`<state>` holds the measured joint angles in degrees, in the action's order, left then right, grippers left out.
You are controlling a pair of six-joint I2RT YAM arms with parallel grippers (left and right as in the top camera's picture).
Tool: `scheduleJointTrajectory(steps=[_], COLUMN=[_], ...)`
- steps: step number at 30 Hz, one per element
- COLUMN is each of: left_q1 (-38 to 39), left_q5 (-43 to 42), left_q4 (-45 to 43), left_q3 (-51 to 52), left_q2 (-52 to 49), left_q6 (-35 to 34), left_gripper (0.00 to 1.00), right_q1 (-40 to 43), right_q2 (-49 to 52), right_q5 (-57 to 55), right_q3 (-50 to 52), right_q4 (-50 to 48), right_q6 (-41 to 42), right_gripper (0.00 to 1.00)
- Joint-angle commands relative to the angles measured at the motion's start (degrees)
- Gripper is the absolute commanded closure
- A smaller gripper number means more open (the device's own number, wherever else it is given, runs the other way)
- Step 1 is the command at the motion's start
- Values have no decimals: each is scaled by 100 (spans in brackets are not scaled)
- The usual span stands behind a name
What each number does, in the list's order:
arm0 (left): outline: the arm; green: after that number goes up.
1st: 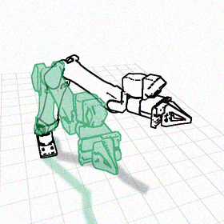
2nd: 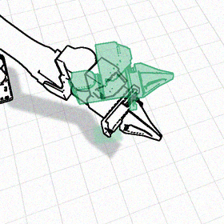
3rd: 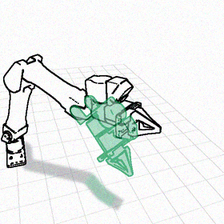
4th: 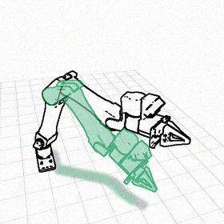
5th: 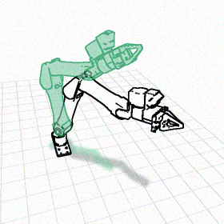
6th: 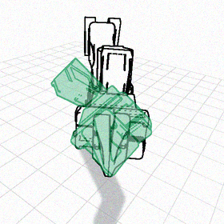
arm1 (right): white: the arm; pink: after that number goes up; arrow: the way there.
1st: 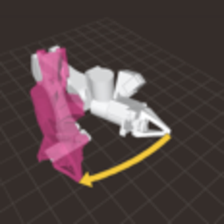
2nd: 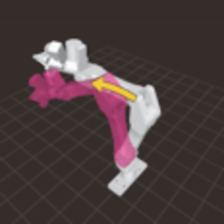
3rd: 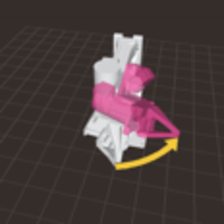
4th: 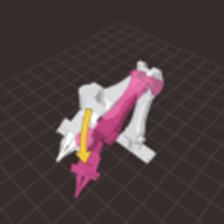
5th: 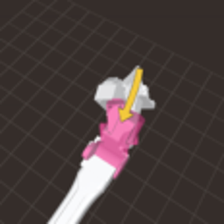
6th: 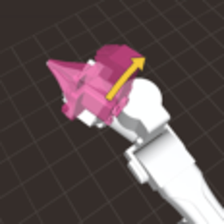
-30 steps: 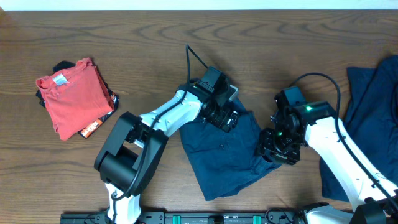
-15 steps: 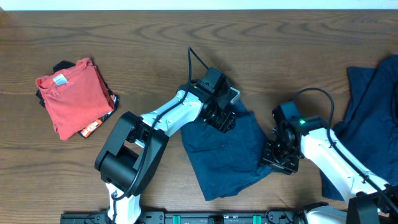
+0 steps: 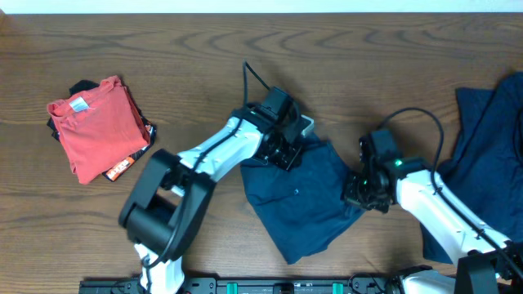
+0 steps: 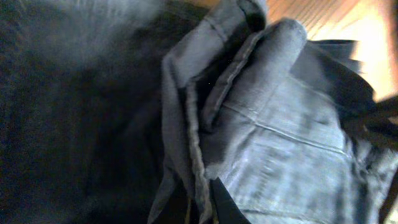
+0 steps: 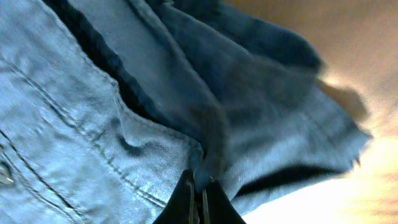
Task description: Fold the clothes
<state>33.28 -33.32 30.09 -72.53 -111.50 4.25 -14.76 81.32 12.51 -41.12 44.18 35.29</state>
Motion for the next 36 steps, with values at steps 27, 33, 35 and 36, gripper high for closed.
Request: scheduleJointTrajectory(steps=[27,33,35,36], left_q1=[-525,-525,-562,-592], left_q5=[3281,3425,3423,3425], left_q4=[498,31,-118,-190], left_q3=[197,199,197,197], left_q2=[988,645,590,590], left_q6=[-3095,-3200,-3198,-3178], left_gripper=[83,47,36,30], right_q1=[271,271,273,278], right_q2=[1106,1779,1895,1902], right_q5=[-487,-938,-933,-933], right_q3=[-1764,-1764,-1764,-1764], right_q4=[-1930,-2632,-2745,-2743], right_q6=[-1950,-1840,-1840,-1840], right_gripper=[99,83,66,58])
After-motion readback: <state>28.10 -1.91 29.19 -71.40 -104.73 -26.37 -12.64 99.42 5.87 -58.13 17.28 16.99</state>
